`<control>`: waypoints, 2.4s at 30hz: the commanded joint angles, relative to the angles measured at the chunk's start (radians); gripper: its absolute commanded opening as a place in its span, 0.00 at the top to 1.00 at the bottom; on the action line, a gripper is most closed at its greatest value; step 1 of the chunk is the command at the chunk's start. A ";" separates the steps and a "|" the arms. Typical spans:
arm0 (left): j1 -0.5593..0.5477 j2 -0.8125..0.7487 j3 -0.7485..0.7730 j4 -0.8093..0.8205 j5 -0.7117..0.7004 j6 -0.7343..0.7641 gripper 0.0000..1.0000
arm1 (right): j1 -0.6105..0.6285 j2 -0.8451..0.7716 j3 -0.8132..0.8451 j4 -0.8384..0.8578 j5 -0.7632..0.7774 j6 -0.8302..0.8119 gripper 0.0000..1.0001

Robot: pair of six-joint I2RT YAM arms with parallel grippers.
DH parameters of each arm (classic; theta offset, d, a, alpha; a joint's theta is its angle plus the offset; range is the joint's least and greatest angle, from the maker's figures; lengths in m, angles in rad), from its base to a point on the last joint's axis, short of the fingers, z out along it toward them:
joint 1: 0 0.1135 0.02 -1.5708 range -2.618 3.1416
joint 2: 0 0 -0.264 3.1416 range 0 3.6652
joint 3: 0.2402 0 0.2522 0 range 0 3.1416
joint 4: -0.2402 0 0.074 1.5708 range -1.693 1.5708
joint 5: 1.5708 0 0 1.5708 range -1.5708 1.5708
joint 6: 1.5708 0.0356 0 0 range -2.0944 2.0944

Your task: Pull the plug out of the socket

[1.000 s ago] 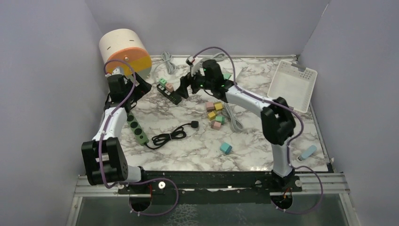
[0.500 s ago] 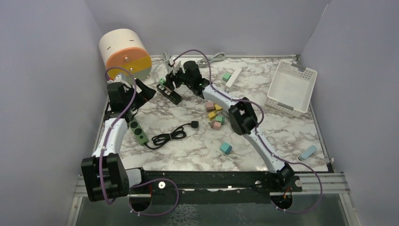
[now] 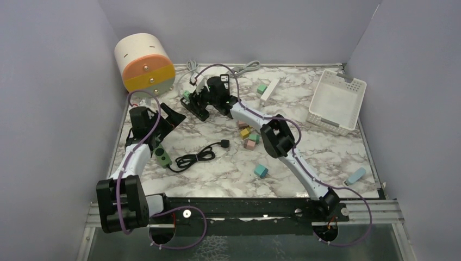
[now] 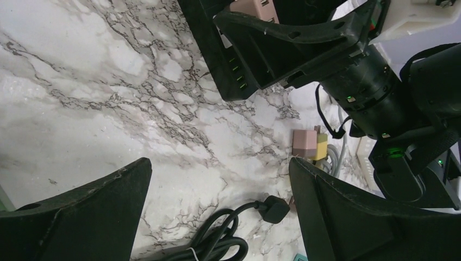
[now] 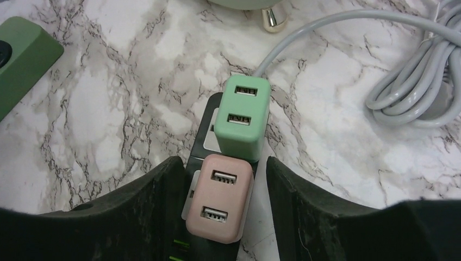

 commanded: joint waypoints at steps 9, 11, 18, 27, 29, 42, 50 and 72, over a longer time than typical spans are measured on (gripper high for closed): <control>-0.112 0.081 -0.053 0.184 -0.042 -0.082 0.01 | 0.008 -0.074 -0.056 0.075 0.066 0.069 0.99; -0.158 0.133 -0.066 0.259 -0.072 -0.116 0.01 | 0.006 -0.171 -0.167 0.137 0.065 0.092 0.99; -0.232 0.327 0.013 0.425 -0.105 -0.194 0.01 | 0.006 -0.421 -0.403 0.181 0.006 0.178 0.99; -0.236 0.370 0.046 0.655 -0.045 -0.296 0.01 | 0.007 -0.560 -0.577 0.247 -0.046 0.239 0.99; -0.239 0.371 0.049 0.695 0.014 -0.309 0.01 | 0.006 -0.561 -0.587 0.250 -0.038 0.230 0.99; -0.292 0.164 -0.103 0.758 0.206 -0.322 0.01 | 0.006 -0.544 -0.572 0.228 -0.018 0.206 0.99; -0.293 0.262 -0.015 0.748 0.144 -0.346 0.01 | 0.006 -0.570 -0.585 0.221 -0.028 0.203 0.99; -0.292 0.347 0.020 0.669 -0.049 -0.353 1.00 | 0.017 -0.771 -0.717 0.234 0.187 0.259 0.99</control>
